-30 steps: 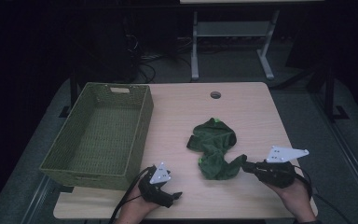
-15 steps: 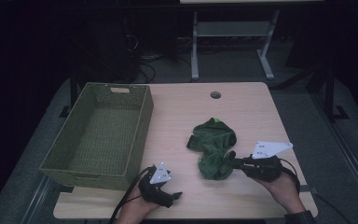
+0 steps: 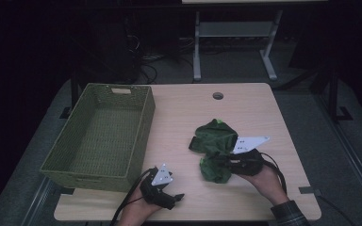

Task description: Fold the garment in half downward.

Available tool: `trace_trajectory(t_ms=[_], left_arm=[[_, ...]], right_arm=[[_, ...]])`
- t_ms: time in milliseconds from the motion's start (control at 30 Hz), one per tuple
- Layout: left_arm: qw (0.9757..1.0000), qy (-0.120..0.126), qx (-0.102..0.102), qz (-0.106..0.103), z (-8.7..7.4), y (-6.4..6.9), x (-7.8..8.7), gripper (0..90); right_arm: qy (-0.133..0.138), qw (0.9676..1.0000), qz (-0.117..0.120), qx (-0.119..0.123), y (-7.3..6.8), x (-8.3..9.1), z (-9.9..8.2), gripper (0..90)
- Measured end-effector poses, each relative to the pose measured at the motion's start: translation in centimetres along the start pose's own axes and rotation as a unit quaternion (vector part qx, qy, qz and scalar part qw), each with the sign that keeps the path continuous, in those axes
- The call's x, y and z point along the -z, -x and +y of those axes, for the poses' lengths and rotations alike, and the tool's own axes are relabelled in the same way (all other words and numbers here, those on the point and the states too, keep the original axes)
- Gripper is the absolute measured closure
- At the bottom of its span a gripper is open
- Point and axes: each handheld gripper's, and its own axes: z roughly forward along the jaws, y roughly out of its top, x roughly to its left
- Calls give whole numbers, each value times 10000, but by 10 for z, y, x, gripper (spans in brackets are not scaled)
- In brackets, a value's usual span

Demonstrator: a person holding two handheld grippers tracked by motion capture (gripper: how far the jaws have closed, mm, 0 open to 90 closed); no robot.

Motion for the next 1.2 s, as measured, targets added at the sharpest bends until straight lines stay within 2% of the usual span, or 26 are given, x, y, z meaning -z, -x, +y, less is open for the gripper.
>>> trace_trajectory(t_ms=[67,133,200,267,533,633,767,833,900,1100,1200], left_arm=[[10000,2,0,0,0,0,0,139],[10000,2,4,0,0,0,0,139],[10000,0,0,-3,0,0,0,139],[10000,-12,-8,-6,0,0,0,139],[10000,-11,4,-8,0,0,0,139],[10000,-9,7,-9,0,0,0,139],[10000,-11,3,-9,0,0,0,139],[10000,-11,4,-10,0,0,0,139],[10000,-11,4,-10,0,0,0,139],[10000,-17,11,-15,0,0,0,138],[9999,-24,139,-51,2,-2,0,138]], right_arm=[[36,10000,-58,-32,1,-1,1,798],[91,9998,-118,-141,4,0,1,831],[66,9992,-266,-294,9,-2,-1,863],[29,9987,-310,-410,13,-5,-2,886],[-442,9975,-155,-537,17,-32,-10,894],[-665,9958,-123,-621,18,-41,-16,895],[-767,9946,-28,-705,23,-47,-23,898],[-860,9926,41,-855,24,-49,-25,900],[-859,9920,87,-917,25,-51,-28,900],[-872,9924,31,-866,23,-51,-27,900],[-760,9942,-12,-764,23,-47,-24,897]])
